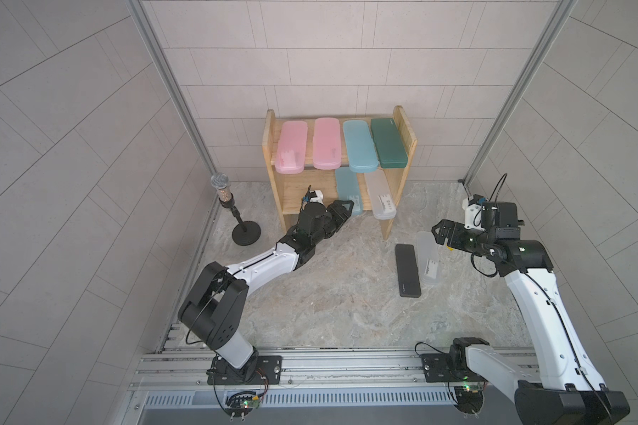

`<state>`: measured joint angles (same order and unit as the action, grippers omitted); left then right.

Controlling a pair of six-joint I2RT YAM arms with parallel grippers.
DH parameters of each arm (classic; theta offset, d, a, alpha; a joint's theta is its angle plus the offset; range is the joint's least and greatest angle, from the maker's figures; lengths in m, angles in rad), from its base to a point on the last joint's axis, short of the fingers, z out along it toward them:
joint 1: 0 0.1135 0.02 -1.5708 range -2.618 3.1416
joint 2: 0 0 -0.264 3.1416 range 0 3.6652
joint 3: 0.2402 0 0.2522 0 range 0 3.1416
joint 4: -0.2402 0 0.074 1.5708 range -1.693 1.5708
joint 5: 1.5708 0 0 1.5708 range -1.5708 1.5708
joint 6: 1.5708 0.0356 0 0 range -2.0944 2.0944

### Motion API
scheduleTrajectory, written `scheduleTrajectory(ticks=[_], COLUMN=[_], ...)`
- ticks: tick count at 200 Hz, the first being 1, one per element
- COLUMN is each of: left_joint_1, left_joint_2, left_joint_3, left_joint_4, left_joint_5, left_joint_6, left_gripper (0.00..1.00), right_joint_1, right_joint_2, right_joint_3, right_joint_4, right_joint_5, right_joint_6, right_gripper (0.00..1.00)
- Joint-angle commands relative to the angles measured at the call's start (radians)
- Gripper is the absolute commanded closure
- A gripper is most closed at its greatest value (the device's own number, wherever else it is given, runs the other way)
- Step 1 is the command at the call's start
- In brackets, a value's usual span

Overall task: Remove the pencil cases from the shelf
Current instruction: Pick up the pencil case from the shelf.

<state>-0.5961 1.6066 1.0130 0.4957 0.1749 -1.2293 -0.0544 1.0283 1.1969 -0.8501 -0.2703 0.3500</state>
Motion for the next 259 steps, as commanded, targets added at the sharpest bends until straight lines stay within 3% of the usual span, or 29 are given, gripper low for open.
scheduleTrajectory(ticks=[1,35,76,113,141,169,190,228,259], left_joint_1=[-0.001,0.0,-0.003,-0.002,-0.004,-0.003,-0.002,0.002,0.003], left_joint_2=[-0.028,-0.039,-0.14,-0.215,-0.286,-0.45,-0.603,-0.876,-1.026], left_joint_3=[-0.021,-0.048,-0.178,-0.237,-0.296,-0.41,-0.517,-0.663,-0.747], left_joint_4=[0.046,0.074,0.092,0.08,0.076,0.029,0.021,-0.052,-0.08], left_joint_5=[0.007,0.007,-0.037,-0.047,-0.017,0.012,0.059,0.097,0.099], left_joint_6=[-0.002,-0.014,0.001,0.04,0.082,0.239,0.36,0.466,0.462], left_gripper=[0.44,0.55,0.71,1.0,1.0,1.0,1.0,1.0,1.0], right_joint_1=[-0.003,-0.002,0.003,0.01,0.03,0.098,0.191,0.542,0.7], right_joint_2=[-0.004,-0.012,-0.042,-0.065,-0.103,-0.143,-0.154,-0.096,0.05], right_joint_3=[0.005,0.005,-0.005,0.003,0.02,-0.007,-0.05,-0.058,-0.066], right_joint_4=[-0.012,-0.016,-0.006,-0.001,0.002,0.084,0.211,0.383,0.54], right_joint_5=[0.002,0.007,0.009,-0.024,-0.059,-0.146,-0.204,-0.017,0.021], right_joint_6=[-0.015,-0.023,-0.018,0.0,0.055,0.234,0.414,0.544,0.632], right_gripper=[0.02,0.03,0.04,0.05,0.05,0.04,0.03,0.02,0.01])
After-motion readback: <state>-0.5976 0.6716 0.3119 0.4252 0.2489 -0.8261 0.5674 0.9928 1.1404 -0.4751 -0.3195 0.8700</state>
